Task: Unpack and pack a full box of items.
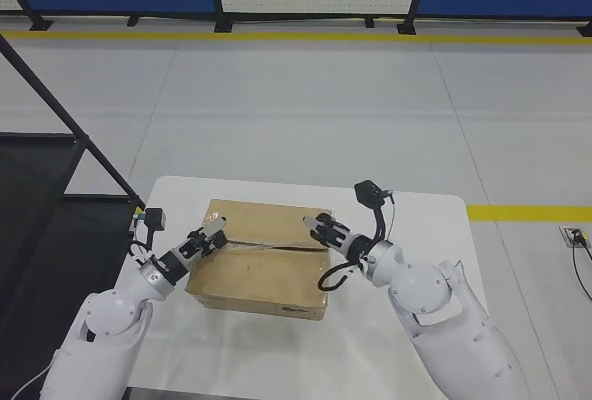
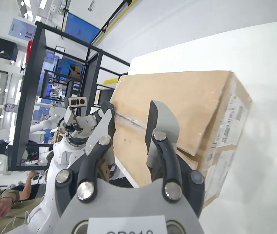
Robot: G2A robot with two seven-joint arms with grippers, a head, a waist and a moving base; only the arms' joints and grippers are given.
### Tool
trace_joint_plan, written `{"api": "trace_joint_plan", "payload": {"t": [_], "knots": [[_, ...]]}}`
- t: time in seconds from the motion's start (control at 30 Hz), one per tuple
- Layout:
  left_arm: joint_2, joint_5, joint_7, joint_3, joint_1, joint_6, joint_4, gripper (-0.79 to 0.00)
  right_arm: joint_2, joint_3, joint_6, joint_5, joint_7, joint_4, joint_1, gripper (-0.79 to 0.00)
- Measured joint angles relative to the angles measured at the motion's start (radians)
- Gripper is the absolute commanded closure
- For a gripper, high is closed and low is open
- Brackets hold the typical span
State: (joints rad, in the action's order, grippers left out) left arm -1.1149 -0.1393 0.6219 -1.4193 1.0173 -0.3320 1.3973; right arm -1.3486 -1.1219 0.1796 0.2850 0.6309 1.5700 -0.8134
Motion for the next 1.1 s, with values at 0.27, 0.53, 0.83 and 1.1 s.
{"api": "trace_joint_plan", "payload": {"t": [0.27, 0.53, 0.83, 1.1], "knots": [[0.001, -0.004, -0.008, -0.002, 0.008, -0.002, 0.006, -0.785, -0.036, 0.089, -0.048, -0.147, 0.141, -0.307, 0.217, 0.000], [0.001, -0.008, -0.012, 0.000, 0.003, -0.001, 0.003, -0.785, -0.050, 0.162, -0.055, -0.118, 0.260, -0.429, 0.303, 0.000], [0.001, -0.005, -0.010, 0.006, -0.010, -0.002, -0.007, -0.785, -0.041, 0.182, -0.011, -0.025, 0.315, -0.422, 0.294, 0.000], [0.005, -0.005, -0.011, -0.015, -0.007, 0.000, -0.010, -0.785, -0.046, 0.167, 0.000, -0.082, 0.248, -0.398, 0.260, 0.000]]}}
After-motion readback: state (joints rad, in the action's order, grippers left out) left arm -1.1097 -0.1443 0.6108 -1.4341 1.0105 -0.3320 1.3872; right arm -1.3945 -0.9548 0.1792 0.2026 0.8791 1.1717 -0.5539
